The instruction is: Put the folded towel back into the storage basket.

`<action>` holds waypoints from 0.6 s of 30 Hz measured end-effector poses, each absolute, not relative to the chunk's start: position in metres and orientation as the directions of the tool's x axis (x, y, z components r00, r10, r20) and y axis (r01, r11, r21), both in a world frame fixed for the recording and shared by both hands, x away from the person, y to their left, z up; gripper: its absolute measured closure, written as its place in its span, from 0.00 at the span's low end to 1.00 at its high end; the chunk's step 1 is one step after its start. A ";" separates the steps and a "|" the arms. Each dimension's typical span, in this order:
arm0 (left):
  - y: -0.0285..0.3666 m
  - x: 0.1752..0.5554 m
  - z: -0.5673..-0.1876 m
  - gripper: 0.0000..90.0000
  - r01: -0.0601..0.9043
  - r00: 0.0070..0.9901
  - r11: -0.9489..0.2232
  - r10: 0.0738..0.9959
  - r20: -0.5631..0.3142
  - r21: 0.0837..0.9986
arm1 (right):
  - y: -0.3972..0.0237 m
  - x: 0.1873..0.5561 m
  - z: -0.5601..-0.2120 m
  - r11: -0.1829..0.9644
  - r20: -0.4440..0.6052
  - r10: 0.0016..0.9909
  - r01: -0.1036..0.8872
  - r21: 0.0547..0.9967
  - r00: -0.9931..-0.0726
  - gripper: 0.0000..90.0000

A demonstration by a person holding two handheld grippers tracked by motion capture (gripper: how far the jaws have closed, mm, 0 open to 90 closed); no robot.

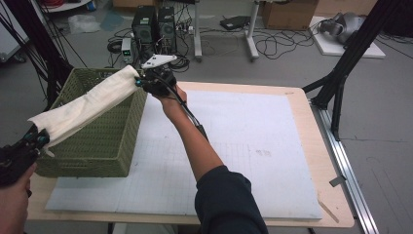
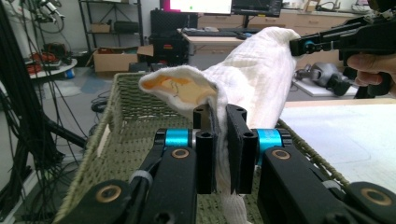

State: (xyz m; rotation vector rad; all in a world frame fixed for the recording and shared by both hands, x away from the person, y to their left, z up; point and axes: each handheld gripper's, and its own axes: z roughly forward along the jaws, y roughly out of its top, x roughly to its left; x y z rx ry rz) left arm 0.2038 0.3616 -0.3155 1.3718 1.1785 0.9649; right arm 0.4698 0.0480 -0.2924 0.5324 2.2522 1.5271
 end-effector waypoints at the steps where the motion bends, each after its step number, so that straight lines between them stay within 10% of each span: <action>1: 0.363 0.203 -0.315 0.92 0.142 0.190 0.024 0.981 -0.051 0.990 | 0.050 0.470 -0.292 0.343 -0.089 0.497 0.101 0.934 -0.863 0.93; 18: 0.382 0.196 -0.318 0.92 0.141 0.147 0.035 0.988 -0.056 0.989 | 0.085 0.477 -0.290 0.353 -0.091 0.474 0.095 0.931 -0.876 0.93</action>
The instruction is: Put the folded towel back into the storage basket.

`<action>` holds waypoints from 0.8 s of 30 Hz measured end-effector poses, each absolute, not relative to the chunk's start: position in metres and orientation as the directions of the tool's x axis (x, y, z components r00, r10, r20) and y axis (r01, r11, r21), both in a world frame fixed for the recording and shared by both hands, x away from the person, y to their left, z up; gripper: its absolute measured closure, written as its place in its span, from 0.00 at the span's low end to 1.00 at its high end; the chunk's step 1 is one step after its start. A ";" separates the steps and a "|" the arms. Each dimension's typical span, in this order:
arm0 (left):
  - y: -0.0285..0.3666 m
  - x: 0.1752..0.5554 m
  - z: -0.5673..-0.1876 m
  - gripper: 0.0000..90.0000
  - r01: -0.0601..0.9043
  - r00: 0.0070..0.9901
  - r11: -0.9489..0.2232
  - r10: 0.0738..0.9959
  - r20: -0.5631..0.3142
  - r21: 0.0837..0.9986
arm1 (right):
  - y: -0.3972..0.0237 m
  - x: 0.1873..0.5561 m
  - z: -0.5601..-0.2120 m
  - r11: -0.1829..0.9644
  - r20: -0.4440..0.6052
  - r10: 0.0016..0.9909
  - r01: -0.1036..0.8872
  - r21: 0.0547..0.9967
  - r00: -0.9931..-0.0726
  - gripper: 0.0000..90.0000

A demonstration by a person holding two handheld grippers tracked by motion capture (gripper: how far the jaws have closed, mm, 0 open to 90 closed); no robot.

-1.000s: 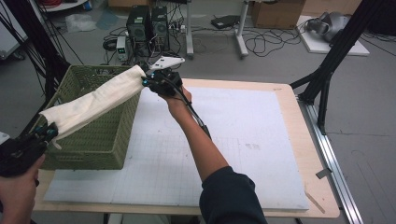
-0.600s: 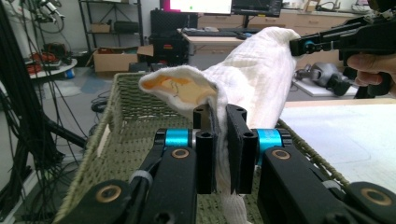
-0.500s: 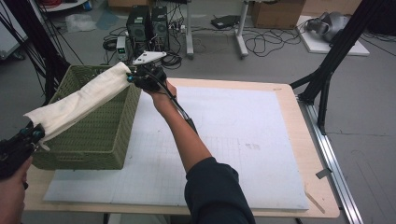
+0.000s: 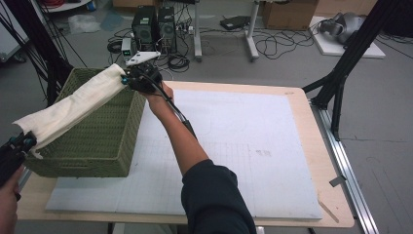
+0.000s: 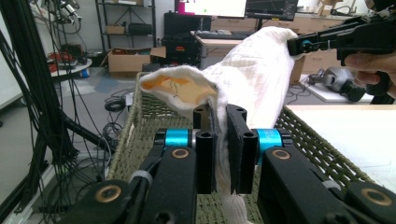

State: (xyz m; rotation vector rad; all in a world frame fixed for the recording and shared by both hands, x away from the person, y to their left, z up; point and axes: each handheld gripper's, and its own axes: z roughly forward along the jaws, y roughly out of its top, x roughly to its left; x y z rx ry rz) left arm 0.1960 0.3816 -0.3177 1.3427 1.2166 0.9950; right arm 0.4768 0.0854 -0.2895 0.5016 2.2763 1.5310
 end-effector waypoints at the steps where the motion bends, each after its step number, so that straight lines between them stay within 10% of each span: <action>1: 0.382 0.196 -0.318 0.92 0.141 0.145 0.037 0.988 -0.058 0.989 | 0.087 0.477 -0.290 0.350 -0.086 0.474 0.097 0.932 -0.876 0.93; 20: 0.392 0.207 -0.325 0.90 0.180 0.114 0.057 0.990 -0.078 0.982 | 0.107 0.485 -0.299 0.369 -0.093 0.489 0.108 0.923 -0.867 0.93; 24: 0.394 0.212 -0.329 0.48 0.202 0.070 0.091 0.992 -0.107 0.975 | 0.113 0.488 -0.307 0.412 -0.140 0.499 0.092 0.906 -0.856 0.71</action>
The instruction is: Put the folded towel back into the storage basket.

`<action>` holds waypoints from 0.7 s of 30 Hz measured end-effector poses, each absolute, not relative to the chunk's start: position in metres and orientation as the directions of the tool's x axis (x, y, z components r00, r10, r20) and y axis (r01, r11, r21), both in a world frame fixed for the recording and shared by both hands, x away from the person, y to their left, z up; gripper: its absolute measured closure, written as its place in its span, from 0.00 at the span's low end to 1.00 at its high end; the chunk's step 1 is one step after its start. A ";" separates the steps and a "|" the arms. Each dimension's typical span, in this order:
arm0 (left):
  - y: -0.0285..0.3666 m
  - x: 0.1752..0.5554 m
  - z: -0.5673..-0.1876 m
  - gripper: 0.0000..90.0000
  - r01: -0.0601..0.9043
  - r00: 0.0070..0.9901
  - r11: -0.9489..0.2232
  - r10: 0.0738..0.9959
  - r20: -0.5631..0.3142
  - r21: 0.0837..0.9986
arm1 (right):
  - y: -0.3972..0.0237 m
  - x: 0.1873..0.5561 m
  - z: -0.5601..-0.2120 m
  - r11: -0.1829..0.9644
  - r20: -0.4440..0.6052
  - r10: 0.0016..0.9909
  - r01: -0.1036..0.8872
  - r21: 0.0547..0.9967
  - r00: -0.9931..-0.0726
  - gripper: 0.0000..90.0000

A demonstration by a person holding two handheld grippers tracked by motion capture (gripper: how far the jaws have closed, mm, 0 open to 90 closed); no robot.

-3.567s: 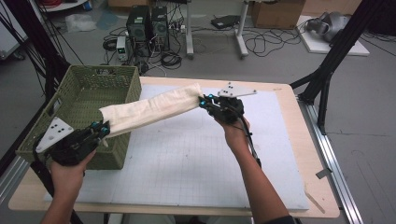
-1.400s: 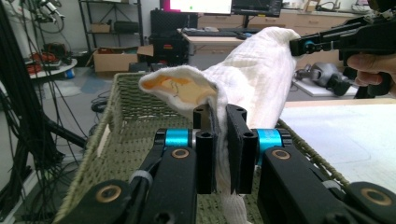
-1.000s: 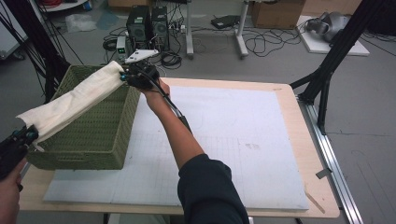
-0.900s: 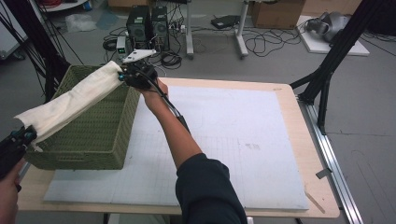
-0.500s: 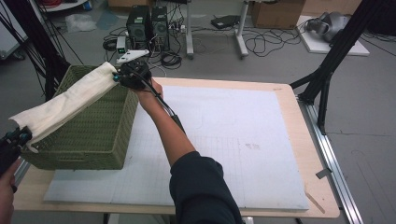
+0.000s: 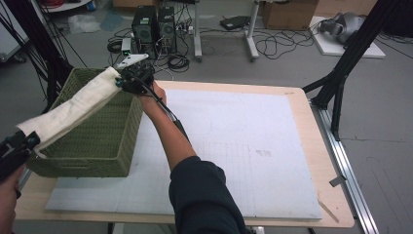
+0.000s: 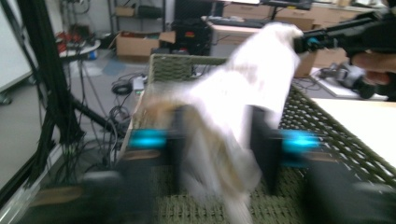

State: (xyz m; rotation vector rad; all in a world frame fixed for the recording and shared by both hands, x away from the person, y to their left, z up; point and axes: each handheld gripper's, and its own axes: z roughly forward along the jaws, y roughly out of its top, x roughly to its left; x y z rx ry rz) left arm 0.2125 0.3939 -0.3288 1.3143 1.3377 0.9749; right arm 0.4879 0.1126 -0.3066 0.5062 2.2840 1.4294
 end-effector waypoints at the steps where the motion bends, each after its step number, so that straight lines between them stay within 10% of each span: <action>1: 0.395 0.212 -0.329 0.40 0.198 0.057 0.095 0.992 -0.109 0.975 | 0.113 0.488 -0.309 0.417 -0.139 0.508 0.101 0.903 -0.850 0.67; 21: 0.359 0.220 -0.316 0.28 0.171 0.155 0.071 0.983 -0.098 0.983 | 0.063 0.471 -0.282 0.341 -0.088 0.511 0.108 0.934 -0.855 0.38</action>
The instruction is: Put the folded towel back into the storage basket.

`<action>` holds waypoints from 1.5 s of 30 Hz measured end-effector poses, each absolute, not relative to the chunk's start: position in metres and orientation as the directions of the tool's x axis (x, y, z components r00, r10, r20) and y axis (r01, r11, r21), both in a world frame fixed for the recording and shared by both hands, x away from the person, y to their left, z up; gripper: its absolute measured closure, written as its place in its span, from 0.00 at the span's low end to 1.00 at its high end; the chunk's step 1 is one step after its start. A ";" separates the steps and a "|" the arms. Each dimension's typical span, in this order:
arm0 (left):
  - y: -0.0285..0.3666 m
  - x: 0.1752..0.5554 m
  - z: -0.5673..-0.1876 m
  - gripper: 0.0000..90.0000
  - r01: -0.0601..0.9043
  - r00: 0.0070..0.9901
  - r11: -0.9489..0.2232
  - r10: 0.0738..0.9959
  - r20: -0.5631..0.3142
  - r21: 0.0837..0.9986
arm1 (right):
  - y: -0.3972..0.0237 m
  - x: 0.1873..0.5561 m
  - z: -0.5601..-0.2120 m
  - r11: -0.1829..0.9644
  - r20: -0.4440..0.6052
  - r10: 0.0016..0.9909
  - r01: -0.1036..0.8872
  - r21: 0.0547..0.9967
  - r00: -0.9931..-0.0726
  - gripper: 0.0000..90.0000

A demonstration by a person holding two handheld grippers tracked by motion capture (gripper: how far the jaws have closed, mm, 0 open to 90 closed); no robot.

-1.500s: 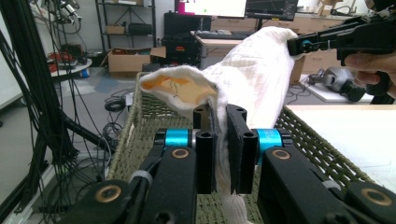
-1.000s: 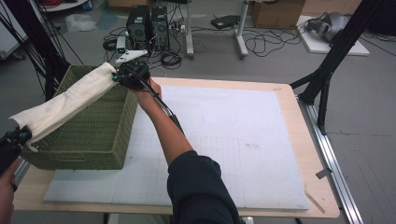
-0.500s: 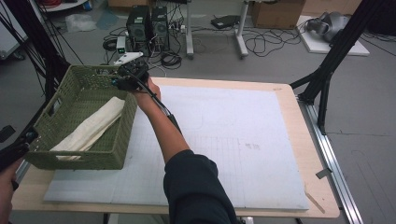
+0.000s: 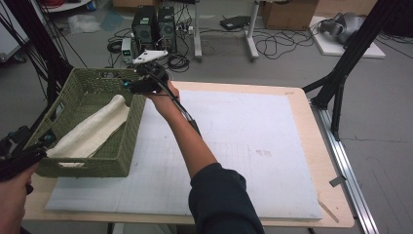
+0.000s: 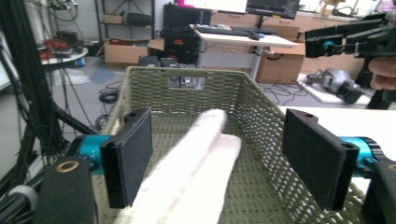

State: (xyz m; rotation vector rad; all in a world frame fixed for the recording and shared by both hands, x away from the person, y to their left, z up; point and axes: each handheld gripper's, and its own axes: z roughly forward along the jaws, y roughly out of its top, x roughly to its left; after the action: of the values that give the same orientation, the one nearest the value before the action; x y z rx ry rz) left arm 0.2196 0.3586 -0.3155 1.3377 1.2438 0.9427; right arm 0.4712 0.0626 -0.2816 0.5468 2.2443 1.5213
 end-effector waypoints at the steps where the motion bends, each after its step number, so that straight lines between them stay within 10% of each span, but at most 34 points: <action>1: 0.357 0.221 -0.315 0.28 0.172 0.157 0.073 0.983 -0.100 0.982 | 0.056 0.470 -0.280 0.337 -0.091 0.515 0.104 0.936 -0.853 0.38; 45: 0.328 0.256 -0.315 0.26 0.188 0.290 0.081 0.948 -0.135 0.979 | -0.102 0.414 -0.276 0.297 -0.107 0.613 0.103 0.949 -0.783 0.28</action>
State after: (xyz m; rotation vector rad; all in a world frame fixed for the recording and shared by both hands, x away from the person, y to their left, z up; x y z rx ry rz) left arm 0.2555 0.3279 -0.3145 1.3810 1.1510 0.8144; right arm 0.4145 -0.1024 -0.2759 0.6375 2.1158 1.4973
